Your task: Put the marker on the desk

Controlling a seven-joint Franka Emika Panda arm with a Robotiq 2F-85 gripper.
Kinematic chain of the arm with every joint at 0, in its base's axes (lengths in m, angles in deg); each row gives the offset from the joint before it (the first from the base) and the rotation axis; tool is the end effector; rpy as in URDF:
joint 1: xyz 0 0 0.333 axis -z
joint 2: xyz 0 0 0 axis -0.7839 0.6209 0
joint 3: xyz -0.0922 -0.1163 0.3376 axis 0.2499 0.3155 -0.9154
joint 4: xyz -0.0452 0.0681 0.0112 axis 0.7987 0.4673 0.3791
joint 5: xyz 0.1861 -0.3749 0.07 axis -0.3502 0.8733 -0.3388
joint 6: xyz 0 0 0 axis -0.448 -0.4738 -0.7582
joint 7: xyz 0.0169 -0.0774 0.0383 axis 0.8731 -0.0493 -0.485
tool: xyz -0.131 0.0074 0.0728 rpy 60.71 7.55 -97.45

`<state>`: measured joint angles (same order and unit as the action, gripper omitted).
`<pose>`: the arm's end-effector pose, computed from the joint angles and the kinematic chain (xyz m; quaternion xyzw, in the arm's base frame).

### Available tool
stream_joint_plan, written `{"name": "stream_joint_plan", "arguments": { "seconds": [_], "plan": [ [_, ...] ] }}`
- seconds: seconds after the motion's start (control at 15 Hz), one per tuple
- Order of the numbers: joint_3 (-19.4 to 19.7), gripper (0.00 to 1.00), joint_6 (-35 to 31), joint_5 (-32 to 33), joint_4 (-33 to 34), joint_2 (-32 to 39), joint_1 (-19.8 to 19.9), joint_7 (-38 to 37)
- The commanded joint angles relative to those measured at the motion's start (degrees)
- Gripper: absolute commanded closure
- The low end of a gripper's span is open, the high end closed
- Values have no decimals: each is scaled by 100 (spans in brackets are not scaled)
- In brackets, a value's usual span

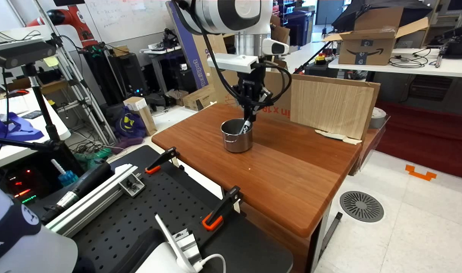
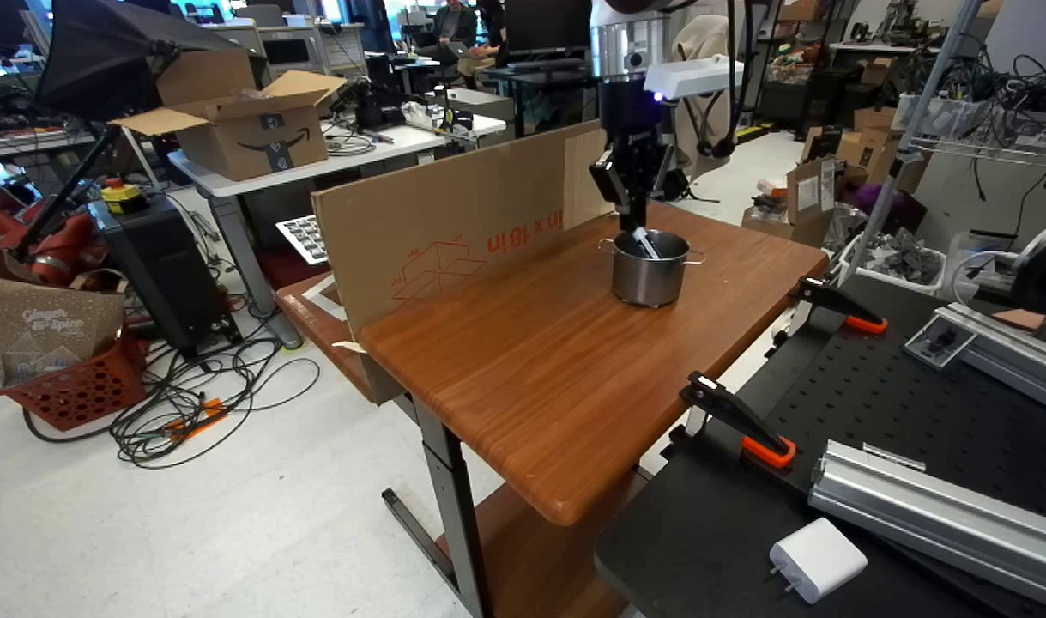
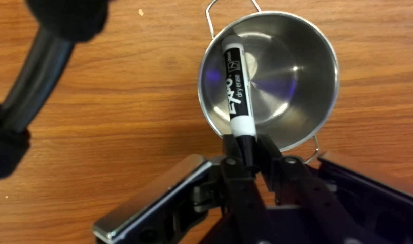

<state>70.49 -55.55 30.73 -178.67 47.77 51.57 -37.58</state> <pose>0.6112 -0.0012 0.1953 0.9977 0.0129 -0.0669 0.0044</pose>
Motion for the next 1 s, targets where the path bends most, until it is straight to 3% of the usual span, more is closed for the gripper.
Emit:
{"name": "stream_joint_plan", "arguments": {
  "seconds": [0.0,0.2,0.6,0.93],
  "plan": [
    [-45,95,175,-205,-83,-273,196,261],
    [-33,95,222,-463,-167,-554,392,392],
    [40,95,349,-1564,-304,-1261,891,977],
    [221,95,699,-2227,-102,-1280,1122,1448]
  ]
}}
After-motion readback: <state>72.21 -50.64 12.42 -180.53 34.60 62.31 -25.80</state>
